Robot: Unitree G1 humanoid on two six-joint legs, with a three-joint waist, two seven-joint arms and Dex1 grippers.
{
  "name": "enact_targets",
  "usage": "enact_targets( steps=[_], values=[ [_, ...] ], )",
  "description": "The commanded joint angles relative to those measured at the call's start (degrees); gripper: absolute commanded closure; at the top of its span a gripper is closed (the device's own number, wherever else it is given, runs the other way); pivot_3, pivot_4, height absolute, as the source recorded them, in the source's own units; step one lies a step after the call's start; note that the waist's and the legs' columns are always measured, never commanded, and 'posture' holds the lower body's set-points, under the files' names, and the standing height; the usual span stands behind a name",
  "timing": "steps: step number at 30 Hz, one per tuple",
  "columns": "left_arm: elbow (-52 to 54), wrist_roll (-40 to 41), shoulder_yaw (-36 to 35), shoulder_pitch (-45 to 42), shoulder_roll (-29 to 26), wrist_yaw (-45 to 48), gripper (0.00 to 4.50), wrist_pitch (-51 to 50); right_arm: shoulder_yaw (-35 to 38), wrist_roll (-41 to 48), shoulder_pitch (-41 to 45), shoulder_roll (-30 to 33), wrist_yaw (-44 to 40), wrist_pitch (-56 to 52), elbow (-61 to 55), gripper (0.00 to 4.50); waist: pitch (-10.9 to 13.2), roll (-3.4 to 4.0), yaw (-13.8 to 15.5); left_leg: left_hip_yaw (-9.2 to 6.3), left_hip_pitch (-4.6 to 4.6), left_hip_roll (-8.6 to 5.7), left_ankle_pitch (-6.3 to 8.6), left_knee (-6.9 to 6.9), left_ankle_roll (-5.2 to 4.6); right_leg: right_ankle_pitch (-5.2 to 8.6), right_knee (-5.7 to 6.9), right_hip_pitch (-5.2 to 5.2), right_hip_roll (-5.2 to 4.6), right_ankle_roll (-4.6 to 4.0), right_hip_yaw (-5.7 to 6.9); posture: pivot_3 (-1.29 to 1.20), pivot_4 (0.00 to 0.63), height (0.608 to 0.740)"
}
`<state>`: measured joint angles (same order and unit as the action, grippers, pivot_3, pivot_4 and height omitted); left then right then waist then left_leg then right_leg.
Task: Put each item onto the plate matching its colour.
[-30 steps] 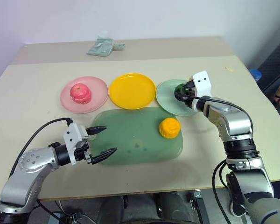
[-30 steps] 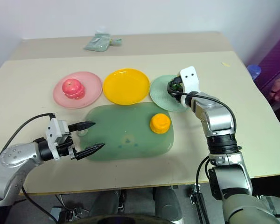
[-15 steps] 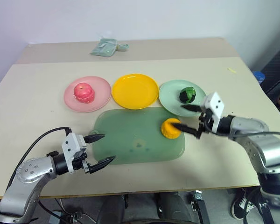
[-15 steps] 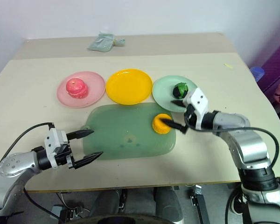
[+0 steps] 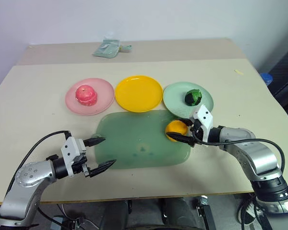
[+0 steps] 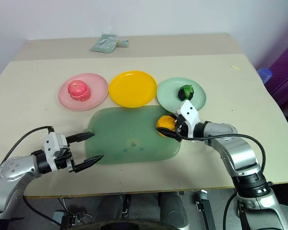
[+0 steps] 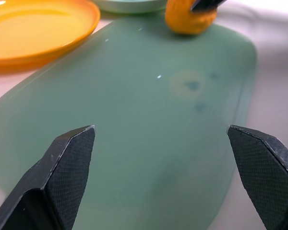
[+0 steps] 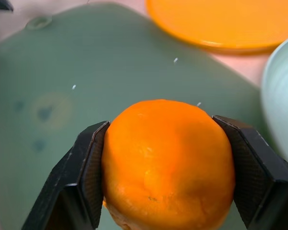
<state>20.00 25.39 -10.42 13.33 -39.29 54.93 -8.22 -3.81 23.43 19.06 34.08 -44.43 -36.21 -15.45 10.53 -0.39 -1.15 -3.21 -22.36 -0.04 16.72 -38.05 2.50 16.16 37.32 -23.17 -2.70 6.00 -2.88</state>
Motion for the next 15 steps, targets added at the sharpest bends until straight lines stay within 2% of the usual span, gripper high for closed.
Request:
enact_targets(
  steps=[1,5,8,11,13,15],
  values=[
    [-0.42,0.59,-5.06,0.59,0.27,-2.65,0.00,0.58,-0.43,-0.26,7.61,-3.81,3.28,-0.37,0.01,1.71,0.00,0.00,-0.14,-0.01,0.00,0.01,0.00,0.00,0.00,0.00,0.02,-0.02,0.03,0.00,0.00,0.00,0.150,0.740],
    [-1.08,2.22,-9.15,1.26,1.30,-5.42,0.00,-0.38,-5.87,-5.85,17.94,-12.32,9.05,-0.82,11.03,1.71,-0.02,-0.01,-0.43,-0.02,0.00,0.02,-0.01,0.01,0.01,0.00,0.06,-0.06,0.04,-0.01,0.01,0.00,0.150,0.740],
    [-1.41,2.86,-12.46,1.08,2.84,-9.31,0.00,-1.31,-8.41,-10.94,28.46,-21.78,13.46,5.16,29.62,1.71,-0.01,-0.01,-0.88,0.00,-0.02,0.00,-0.01,0.02,0.03,-0.01,0.05,-0.09,-0.02,-0.01,0.01,0.00,0.150,0.740],
    [0.83,2.99,-13.14,1.72,3.94,-11.68,0.00,-2.76,-7.55,-13.79,36.10,-27.29,15.40,12.93,46.09,1.71,-0.01,-0.01,-0.98,-0.02,-0.08,-0.06,-0.06,0.05,0.11,-0.01,0.16,-0.21,-0.06,-0.01,0.01,0.00,0.150,0.740],
    [3.04,2.58,-12.38,2.18,4.66,-13.30,0.00,-3.61,-5.37,-14.21,39.55,-28.66,16.90,17.05,53.82,0.73,-0.01,-0.02,-0.92,-0.04,-0.12,-0.05,-0.06,0.08,0.11,-0.01,0.14,-0.23,-0.14,-0.01,0.02,0.00,0.150,0.740],
    [4.29,2.26,-11.95,2.70,5.46,-14.40,0.00,-3.94,-4.19,-14.63,41.26,-28.65,17.39,20.02,57.43,0.03,-0.01,-0.03,-0.90,-0.03,-0.15,-0.10,-0.05,0.08,0.11,-0.01,0.13,-0.23,-0.25,0.00,0.03,0.00,0.150,0.740]
  ],
)
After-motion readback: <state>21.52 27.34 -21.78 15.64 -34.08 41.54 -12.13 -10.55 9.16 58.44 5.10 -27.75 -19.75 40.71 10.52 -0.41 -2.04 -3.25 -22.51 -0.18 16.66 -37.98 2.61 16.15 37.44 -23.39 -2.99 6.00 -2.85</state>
